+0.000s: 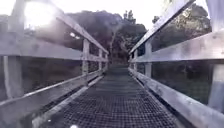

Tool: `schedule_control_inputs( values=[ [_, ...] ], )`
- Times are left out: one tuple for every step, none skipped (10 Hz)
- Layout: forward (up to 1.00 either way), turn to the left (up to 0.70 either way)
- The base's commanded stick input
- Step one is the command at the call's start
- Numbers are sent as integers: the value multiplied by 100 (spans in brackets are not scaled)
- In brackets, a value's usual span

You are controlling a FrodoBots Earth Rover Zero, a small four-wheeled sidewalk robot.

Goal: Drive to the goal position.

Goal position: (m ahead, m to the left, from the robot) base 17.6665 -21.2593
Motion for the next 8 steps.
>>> schedule_control_inputs(
  values=[
    [45,-14],
    [45,-20],
    [45,-26],
    [45,-27],
    [45,-27],
    [45,-6],
    [45,-5],
    [45,0]
  ],
)
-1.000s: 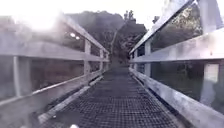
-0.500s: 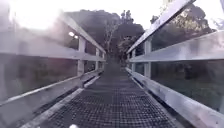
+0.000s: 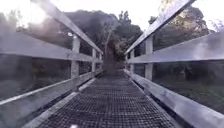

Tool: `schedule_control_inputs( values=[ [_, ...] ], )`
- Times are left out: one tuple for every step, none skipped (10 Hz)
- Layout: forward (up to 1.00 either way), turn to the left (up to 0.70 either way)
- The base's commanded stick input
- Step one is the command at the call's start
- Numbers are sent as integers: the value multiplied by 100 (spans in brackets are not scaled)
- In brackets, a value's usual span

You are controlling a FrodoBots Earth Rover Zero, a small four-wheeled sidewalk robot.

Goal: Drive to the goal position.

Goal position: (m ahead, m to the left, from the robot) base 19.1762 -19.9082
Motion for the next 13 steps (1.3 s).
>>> schedule_control_inputs(
  values=[
    [45,0],
    [45,0],
    [45,0],
    [45,0],
    [45,0],
    [45,0],
    [45,27],
    [45,27],
    [45,27],
    [45,27],
    [45,27],
    [45,27],
    [45,27]
  ],
)
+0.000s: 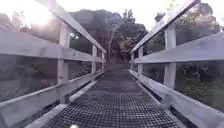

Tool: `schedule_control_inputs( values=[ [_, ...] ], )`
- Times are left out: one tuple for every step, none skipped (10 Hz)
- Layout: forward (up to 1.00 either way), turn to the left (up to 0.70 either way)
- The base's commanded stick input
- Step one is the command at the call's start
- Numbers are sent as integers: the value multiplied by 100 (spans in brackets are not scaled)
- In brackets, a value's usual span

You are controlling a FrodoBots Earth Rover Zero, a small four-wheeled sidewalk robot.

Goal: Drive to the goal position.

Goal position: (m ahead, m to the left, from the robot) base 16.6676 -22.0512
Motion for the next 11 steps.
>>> schedule_control_inputs(
  values=[
    [45,27],
    [45,26],
    [45,24],
    [45,22],
    [45,21],
    [45,21],
    [45,21],
    [45,21],
    [45,21],
    [45,21],
    [45,21]
  ],
)
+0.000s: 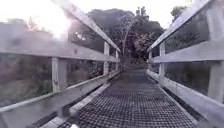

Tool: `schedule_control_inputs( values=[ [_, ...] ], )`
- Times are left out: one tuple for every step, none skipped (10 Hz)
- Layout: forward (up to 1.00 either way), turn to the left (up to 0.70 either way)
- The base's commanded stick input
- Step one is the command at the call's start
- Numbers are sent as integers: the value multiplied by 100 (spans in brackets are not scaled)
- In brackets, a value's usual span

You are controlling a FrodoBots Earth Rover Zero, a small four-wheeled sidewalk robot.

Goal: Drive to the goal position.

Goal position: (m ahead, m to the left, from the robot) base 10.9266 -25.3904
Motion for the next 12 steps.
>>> schedule_control_inputs(
  values=[
    [45,21],
    [45,13],
    [45,5],
    [45,-6],
    [45,-15],
    [45,-27],
    [45,-27],
    [45,-27],
    [45,-27],
    [45,-27],
    [45,-27],
    [45,-27]
  ],
)
